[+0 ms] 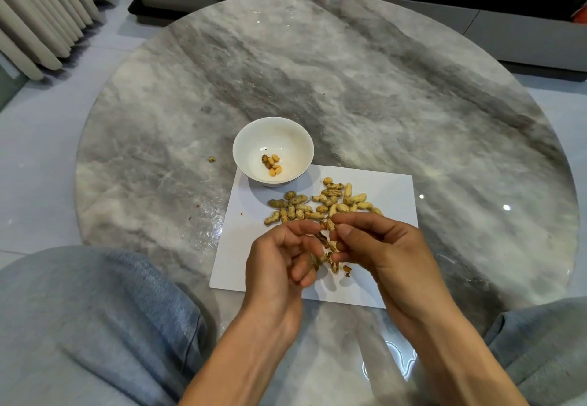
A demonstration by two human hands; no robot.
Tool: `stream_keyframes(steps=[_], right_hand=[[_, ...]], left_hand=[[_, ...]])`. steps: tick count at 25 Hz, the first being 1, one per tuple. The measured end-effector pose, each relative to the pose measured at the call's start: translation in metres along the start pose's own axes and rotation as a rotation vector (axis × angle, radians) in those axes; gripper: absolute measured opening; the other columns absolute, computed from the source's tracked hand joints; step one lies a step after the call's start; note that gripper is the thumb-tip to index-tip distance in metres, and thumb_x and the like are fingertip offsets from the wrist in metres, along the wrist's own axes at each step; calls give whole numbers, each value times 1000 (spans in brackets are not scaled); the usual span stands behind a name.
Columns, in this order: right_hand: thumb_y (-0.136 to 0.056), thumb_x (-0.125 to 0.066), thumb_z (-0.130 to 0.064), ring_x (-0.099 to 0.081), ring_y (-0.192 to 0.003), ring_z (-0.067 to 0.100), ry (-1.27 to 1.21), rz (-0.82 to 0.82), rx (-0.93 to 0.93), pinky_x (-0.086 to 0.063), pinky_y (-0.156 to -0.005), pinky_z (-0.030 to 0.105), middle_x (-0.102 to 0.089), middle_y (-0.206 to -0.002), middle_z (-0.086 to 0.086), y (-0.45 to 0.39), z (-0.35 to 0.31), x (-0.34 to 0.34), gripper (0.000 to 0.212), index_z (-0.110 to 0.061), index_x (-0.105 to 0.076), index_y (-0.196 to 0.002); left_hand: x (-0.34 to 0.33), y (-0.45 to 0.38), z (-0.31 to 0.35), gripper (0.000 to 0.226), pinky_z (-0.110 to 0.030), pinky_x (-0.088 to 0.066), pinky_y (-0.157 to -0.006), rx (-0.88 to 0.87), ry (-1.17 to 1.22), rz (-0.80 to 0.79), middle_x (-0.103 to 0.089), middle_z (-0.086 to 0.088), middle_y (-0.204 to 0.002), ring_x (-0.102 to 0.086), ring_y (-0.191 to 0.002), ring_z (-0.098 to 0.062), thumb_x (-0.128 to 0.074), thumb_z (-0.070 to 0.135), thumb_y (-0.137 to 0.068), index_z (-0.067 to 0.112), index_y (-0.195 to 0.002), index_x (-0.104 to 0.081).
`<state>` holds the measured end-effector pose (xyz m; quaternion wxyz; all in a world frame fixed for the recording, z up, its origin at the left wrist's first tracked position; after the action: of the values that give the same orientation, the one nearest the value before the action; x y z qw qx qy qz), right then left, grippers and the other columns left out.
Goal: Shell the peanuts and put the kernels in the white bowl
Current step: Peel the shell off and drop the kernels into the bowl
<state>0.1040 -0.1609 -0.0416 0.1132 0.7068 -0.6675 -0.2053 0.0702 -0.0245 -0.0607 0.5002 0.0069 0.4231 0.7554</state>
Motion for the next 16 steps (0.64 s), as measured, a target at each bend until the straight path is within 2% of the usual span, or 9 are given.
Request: stream_keyframes(steps=[1,3,4,5,6,8,12,14,16], right_hand=[[-87,-66,5,-67,-69,24,-17,-11,-26,-58,-68,25,-74,-82,17,-1,3,1,17,-5,-78,-95],[-88,-64,4,-69,-73,25,-16,-25,-59,-59,-72,26,-75,-88,18,-2,6,4,20,-5,-77,-101],[-89,-64,3,-69,-76,26,-6,-26,-64,-60,-75,27,-76,-92,19,-3,6,5,21,-4,-76,-104],[-89,-64,2,-69,-78,26,3,-24,-65,-60,-78,29,-76,-94,20,-3,6,7,21,-4,-76,-104],[-88,-65,0,-69,-78,26,10,-21,-64,-60,-79,30,-75,-95,20,-4,5,8,19,-4,-77,-103],[-86,-66,-4,-67,-72,24,20,-17,-73,-61,-74,29,-74,-87,21,-5,4,9,14,-3,-79,-94],[-74,-71,-19,-62,-61,19,23,-26,-118,-59,-63,26,-68,-76,19,-3,4,8,20,-2,-77,-80],[-72,-72,-22,-60,-61,17,22,-21,-115,-57,-61,28,-66,-73,16,-2,3,7,18,-5,-78,-75],[-79,-71,-20,-60,-62,18,87,-9,-72,-55,-60,28,-67,-70,13,0,0,7,15,-7,-78,-74]], left_hand=[[-3,1,5,25,-20,-21,-40,-64,-90,-14,-56,-7,-60,-28,-38,-10,-44,1,-86,4,-81,-68],[-10,5,19,22,-16,-37,-45,-262,-312,-54,-67,1,-65,-52,-44,-8,-57,1,-91,11,-86,-76],[-15,8,26,24,-14,-47,-54,-368,-419,-79,-73,6,-71,-65,-60,-4,-63,0,-90,18,-86,-78],[-19,10,31,27,-13,-50,-63,-454,-510,-106,-76,10,-79,-70,-75,-2,-67,-1,-88,24,-87,-79],[-22,11,33,29,-12,-51,-68,-513,-579,-128,-76,14,-85,-70,-83,0,-70,0,-87,28,-88,-80],[-23,9,33,30,-14,-50,-68,-585,-683,-145,-75,18,-90,-69,-86,1,-73,5,-86,33,-91,-79],[-23,9,33,35,-20,-52,-61,-663,-742,-157,-74,18,-88,-62,-66,6,-76,7,-84,42,-91,-75],[-25,11,35,29,-18,-54,-69,-742,-771,-167,-74,17,-90,-67,-78,4,-77,11,-83,37,-96,-76],[-25,13,37,21,-20,-56,-77,-838,-831,-157,-75,14,-94,-69,-88,0,-75,17,-83,28,-100,-79]])
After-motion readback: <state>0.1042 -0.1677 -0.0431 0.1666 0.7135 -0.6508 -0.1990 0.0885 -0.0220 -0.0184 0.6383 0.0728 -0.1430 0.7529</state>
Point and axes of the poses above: each hand's wrist, its own y-axis away from the middle knuckle, its own x-axis out of the back of the hand, z = x × y, the point moved 8 cm from there along -y, towards the middle knuckle
